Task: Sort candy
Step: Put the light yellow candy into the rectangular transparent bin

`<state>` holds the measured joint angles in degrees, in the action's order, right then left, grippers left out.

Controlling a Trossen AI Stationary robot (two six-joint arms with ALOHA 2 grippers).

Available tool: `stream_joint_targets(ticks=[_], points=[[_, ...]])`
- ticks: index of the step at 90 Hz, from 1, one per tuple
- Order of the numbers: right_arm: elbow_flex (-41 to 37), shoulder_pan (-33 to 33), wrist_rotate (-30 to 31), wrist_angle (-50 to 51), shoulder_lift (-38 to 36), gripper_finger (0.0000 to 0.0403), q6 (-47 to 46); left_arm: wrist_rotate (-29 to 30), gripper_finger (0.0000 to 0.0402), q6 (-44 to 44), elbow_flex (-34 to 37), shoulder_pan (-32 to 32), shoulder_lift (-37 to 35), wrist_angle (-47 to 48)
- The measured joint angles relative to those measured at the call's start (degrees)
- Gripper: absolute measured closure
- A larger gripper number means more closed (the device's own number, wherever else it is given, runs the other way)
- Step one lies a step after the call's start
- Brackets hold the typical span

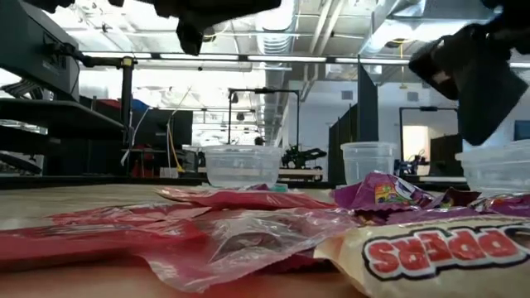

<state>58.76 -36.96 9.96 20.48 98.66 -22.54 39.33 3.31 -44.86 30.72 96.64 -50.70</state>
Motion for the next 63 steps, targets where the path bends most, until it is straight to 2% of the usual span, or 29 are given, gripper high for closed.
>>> stream_joint_targets(ticks=[15,29,42,53,63], points=[[0.0,0.6,-0.5,-1.4,0.2,0.0175,0.0,0.0,0.0402,2.4,0.0,0.0,0.0,3.8],[-0.4,-0.1,-4.3,-4.7,5.6,0.0182,0.0,0.0,0.0402,2.6,0.0,0.0,0.0,3.7],[0.3,-0.8,-3.4,-5.0,7.4,0.0195,-1.2,0.0,0.0402,3.1,0.0,0.0,0.0,3.5],[0.3,-0.7,-2.0,-4.2,7.2,0.0229,-1.3,0.0,0.0402,3.4,0.0,0.0,0.0,3.5],[0.2,-0.6,-2.2,-3.9,6.6,0.0290,-1.4,0.0,0.0402,3.6,0.0,0.0,0.0,3.8]])
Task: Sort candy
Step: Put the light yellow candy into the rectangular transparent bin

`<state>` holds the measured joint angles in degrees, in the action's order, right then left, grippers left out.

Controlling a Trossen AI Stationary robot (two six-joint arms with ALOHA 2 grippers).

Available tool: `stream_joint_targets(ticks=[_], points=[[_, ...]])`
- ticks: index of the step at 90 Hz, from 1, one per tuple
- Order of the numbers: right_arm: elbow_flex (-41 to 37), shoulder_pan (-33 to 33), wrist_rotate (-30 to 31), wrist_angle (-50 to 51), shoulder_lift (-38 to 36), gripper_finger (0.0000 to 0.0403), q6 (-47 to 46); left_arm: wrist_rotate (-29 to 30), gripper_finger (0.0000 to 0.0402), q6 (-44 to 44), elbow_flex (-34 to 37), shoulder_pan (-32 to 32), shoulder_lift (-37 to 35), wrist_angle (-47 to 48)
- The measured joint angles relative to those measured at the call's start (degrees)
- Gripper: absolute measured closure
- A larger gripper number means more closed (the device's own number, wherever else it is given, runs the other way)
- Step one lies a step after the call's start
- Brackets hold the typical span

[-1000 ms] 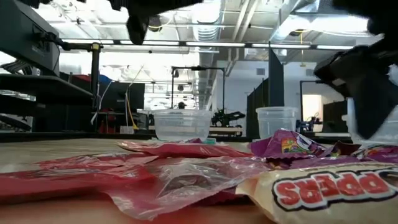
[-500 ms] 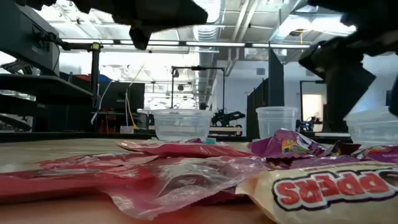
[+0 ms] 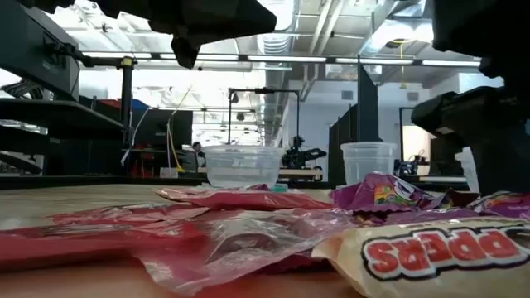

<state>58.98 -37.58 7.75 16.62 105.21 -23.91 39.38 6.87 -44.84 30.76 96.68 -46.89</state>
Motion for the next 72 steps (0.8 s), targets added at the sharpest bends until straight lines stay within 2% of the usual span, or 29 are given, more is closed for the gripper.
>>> stream_joint_targets(ticks=[10,15,28,40,46,59,65,72], points=[[0.0,0.2,-1.4,0.0,-0.8,0.0369,0.3,0.0,0.0402,0.0,0.0,0.0,0.0,0.0],[0.4,0.2,-2.4,0.5,-1.4,0.0390,0.3,0.0,0.0402,0.0,0.0,0.0,0.0,-0.1],[6.0,0.2,-2.9,9.1,-3.2,0.0400,-2.3,0.0,0.0402,0.0,0.0,0.0,0.0,-0.1],[12.5,0.0,-2.9,21.7,-6.7,0.0402,-3.3,0.0,0.0402,0.0,0.0,0.1,0.0,-0.1],[14.1,-0.3,-1.0,27.7,-9.2,0.0403,-5.8,0.0,0.0402,0.0,0.0,0.1,0.0,-0.1],[13.8,-2.4,7.7,42.0,-16.0,0.0403,-17.0,0.0,0.0402,0.0,0.0,0.3,0.0,-0.1],[11.4,-3.1,9.3,47.9,-18.7,0.0403,-24.0,0.0,0.0402,0.0,0.0,0.3,0.0,-0.1],[7.0,-3.3,9.7,48.5,-22.3,0.0403,-31.2,0.0,0.0402,0.0,0.0,0.3,0.0,-0.1]])
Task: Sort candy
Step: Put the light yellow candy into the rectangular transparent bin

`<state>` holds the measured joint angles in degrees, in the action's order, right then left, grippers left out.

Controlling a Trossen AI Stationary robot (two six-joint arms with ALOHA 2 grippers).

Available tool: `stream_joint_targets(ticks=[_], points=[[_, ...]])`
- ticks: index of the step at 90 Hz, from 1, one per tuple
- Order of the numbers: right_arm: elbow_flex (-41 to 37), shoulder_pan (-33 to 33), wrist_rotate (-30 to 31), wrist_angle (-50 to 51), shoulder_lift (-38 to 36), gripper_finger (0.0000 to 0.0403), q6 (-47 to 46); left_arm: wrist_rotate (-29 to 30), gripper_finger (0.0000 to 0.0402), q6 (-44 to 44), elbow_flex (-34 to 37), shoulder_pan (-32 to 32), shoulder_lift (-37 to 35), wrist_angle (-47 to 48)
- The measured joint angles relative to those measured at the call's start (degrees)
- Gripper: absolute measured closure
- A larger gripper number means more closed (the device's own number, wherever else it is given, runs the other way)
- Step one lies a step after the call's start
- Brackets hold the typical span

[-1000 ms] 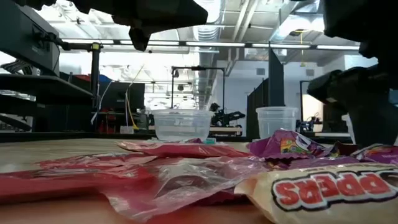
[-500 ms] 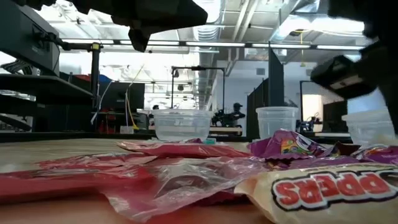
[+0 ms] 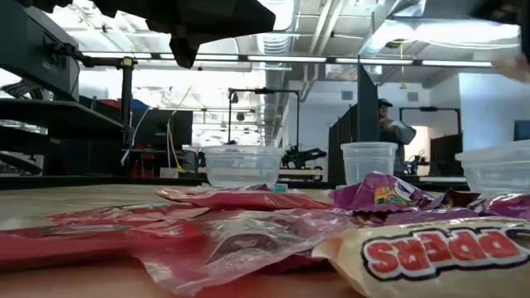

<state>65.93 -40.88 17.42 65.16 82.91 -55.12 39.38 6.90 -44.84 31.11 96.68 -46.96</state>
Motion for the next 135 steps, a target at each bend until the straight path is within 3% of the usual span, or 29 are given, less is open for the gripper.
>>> stream_joint_targets(ticks=[17,33,53,71,85,119,135], points=[[-11.9,0.1,0.2,-6.3,-6.2,0.0403,-14.4,0.0,0.0402,0.0,0.0,0.0,0.0,0.0],[-16.6,0.6,0.3,-8.2,-7.3,0.0399,-19.8,0.0,0.0402,0.4,0.0,0.0,0.0,-0.1],[-16.9,2.4,-1.6,-9.2,-7.6,0.0318,-19.7,0.0,0.0402,0.3,0.0,-0.2,0.0,0.1],[-16.9,1.8,-1.9,-10.5,-10.6,0.0220,-17.2,0.0,0.0402,0.2,0.0,-0.2,0.0,1.2],[-16.9,1.9,-2.0,-14.8,-12.5,0.0174,-15.2,0.0,0.0402,0.0,0.0,-0.2,0.0,1.2],[-16.9,4.9,1.0,-28.7,-8.2,0.0164,2.0,0.0,0.0402,-3.7,0.0,-0.7,0.0,0.4],[-16.9,5.3,0.9,-43.7,-3.8,0.0164,16.9,0.1,0.0402,-3.6,0.0,-1.2,0.0,0.4]])
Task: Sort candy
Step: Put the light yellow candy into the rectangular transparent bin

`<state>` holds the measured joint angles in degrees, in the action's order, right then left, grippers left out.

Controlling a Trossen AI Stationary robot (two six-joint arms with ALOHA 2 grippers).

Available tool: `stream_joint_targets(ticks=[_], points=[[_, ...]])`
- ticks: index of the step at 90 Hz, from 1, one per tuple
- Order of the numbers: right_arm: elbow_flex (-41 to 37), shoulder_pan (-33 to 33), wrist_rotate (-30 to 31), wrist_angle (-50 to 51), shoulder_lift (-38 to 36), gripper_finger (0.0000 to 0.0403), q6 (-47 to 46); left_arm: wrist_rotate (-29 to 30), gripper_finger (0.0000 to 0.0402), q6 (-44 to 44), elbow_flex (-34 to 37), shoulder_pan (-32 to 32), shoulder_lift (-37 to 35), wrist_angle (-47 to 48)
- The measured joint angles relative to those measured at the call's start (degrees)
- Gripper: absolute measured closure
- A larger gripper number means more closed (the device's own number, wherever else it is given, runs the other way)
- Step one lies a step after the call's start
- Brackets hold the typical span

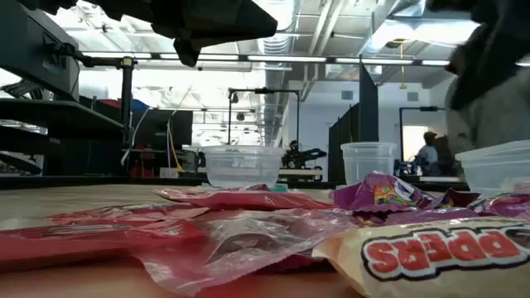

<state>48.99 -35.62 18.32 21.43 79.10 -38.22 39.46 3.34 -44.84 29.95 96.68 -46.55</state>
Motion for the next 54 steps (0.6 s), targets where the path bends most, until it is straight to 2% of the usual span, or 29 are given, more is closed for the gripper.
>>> stream_joint_targets(ticks=[12,25,36,54], points=[[0.0,-1.5,-0.4,-11.4,5.5,0.0164,11.2,0.0,0.0402,0.4,0.0,0.0,0.0,-0.2],[0.5,-2.8,-4.7,-19.5,12.9,0.0164,12.5,0.0,0.0402,0.4,0.0,0.0,0.0,-0.5],[5.3,-5.1,-7.9,-16.0,19.0,0.0164,6.8,0.0,0.0402,0.8,0.0,0.1,0.0,-0.5],[15.8,-9.0,-9.7,-0.6,27.3,0.0164,1.7,0.0,0.0402,0.9,0.0,0.1,0.0,-0.5]])
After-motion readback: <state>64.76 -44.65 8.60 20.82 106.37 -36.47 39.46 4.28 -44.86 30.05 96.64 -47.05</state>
